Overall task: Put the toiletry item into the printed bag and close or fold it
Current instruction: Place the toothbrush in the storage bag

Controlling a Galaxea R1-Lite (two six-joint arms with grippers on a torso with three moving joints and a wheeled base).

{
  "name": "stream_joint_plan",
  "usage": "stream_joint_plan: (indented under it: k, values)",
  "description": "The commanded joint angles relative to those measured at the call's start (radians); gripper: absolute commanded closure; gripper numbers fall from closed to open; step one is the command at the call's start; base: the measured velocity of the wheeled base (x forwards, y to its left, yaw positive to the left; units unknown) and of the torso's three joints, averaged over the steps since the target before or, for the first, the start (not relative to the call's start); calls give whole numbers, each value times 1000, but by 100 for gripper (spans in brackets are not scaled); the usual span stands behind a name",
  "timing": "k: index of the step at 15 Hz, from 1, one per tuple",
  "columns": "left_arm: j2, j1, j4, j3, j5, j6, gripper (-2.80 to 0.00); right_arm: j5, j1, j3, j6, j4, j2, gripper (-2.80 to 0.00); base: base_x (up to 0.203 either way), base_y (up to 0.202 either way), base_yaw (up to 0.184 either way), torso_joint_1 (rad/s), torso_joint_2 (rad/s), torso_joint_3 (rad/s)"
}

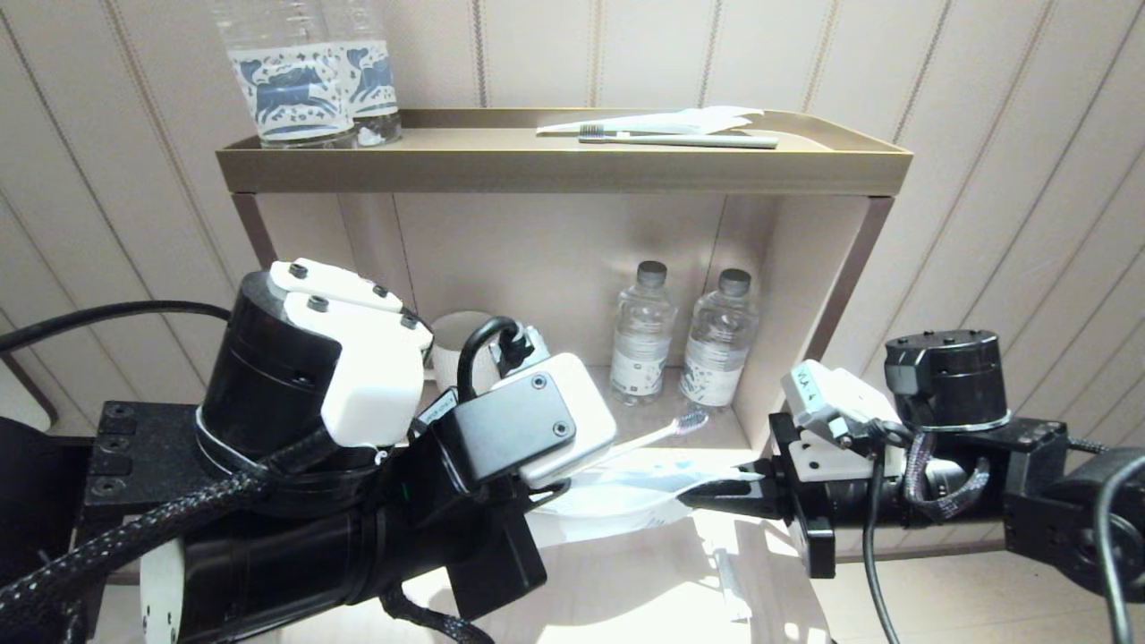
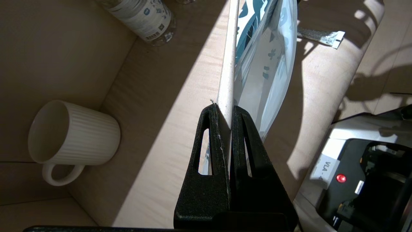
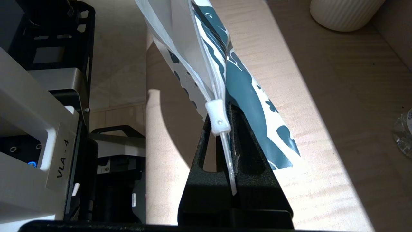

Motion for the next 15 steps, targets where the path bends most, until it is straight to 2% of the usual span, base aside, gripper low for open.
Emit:
stream_joint_plan:
  k: [1,15]
  values:
    - [-8,0,-1,2,0,1,0,5,1,-2,-3,-3,2,0,0,0,0,0,0,0]
    - [-4,-17,-4,13,-4,-4,0,-7,5,-6,-3,-2,4,0,0,0,0,0,0,0]
